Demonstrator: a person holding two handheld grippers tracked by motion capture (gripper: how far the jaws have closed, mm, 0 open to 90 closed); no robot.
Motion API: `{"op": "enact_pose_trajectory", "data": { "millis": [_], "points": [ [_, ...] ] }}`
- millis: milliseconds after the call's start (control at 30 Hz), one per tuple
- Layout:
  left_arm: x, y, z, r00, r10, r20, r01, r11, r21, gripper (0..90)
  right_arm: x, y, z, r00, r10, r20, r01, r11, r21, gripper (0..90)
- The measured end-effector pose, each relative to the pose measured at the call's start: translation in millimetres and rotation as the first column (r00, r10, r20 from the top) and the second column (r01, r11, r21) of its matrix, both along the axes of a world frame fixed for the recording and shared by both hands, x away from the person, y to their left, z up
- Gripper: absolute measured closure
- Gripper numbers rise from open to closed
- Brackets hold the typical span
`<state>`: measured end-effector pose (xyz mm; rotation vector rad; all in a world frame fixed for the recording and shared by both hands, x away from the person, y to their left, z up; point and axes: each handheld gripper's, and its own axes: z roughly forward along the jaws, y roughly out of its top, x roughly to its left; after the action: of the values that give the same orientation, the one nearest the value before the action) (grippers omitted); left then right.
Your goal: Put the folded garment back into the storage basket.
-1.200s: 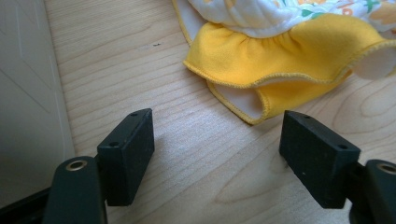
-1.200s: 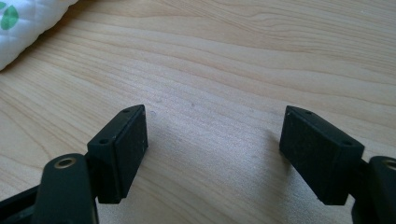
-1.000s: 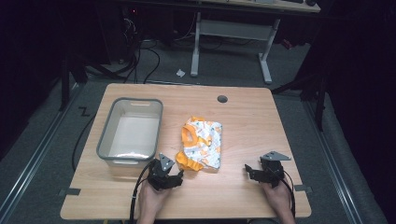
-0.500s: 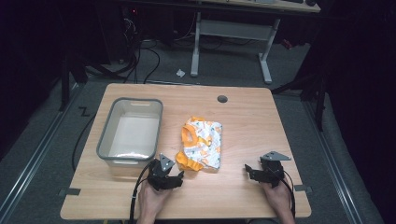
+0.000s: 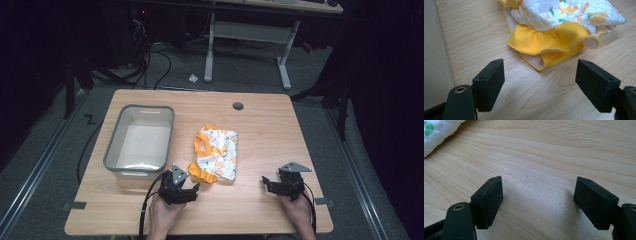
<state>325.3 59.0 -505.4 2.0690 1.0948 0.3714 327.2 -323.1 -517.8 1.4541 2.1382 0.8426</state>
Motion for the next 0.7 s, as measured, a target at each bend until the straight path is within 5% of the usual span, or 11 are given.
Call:
{"op": "enact_pose_trajectory", "data": {
  "millis": [233,700],
  "points": [
    [0.2,-3.5,13.8,0.9999,-0.015,0.000,0.015,0.9988,-0.046,23.0,0.0,0.0,0.0,1.0000,0.000,0.000,0.000,1.000,0.000,23.8],
    [18.2,-21.2,38.5,0.9999,-0.014,0.006,0.015,0.9979,-0.063,22.3,-0.4,0.0,0.1,1.0000,0.000,-0.002,0.000,1.000,0.002,23.8]
  ]
}}
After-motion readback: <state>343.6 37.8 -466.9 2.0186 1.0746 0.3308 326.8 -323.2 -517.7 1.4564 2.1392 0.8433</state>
